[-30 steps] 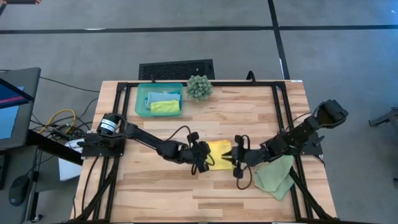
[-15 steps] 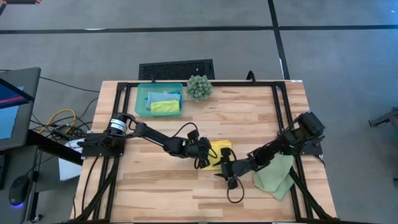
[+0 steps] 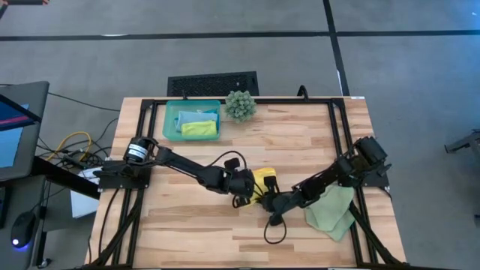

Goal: Fold microfiber towels
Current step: Fold the yellow microfiber cloth

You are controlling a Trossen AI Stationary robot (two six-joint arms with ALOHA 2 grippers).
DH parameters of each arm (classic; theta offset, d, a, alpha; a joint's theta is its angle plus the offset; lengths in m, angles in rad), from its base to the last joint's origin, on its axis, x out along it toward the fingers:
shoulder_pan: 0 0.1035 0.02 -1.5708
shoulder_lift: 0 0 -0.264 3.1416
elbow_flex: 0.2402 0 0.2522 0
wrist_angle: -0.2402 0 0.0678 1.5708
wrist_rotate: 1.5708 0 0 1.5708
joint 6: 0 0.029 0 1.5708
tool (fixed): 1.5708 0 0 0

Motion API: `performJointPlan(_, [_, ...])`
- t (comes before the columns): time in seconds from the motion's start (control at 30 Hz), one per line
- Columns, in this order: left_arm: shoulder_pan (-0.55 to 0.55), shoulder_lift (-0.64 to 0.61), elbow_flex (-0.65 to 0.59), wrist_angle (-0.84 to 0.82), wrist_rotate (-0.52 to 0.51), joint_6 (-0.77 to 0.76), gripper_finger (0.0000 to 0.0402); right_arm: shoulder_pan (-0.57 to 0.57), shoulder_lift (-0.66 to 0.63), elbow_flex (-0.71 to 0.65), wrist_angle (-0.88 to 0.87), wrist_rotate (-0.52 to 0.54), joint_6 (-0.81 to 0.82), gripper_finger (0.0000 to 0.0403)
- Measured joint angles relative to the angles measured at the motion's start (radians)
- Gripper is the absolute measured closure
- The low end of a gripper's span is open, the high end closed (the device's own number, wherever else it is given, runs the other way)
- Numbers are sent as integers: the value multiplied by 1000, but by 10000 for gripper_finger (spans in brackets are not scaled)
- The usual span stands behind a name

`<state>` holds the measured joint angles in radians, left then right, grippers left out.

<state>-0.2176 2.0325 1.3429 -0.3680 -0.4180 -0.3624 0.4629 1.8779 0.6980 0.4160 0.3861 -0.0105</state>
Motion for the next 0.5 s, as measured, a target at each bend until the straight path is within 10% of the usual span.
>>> performJointPlan(0.5, [-34,7,-154,95,-90,-25,356,-6,-102,-1,-28,-215,118,386])
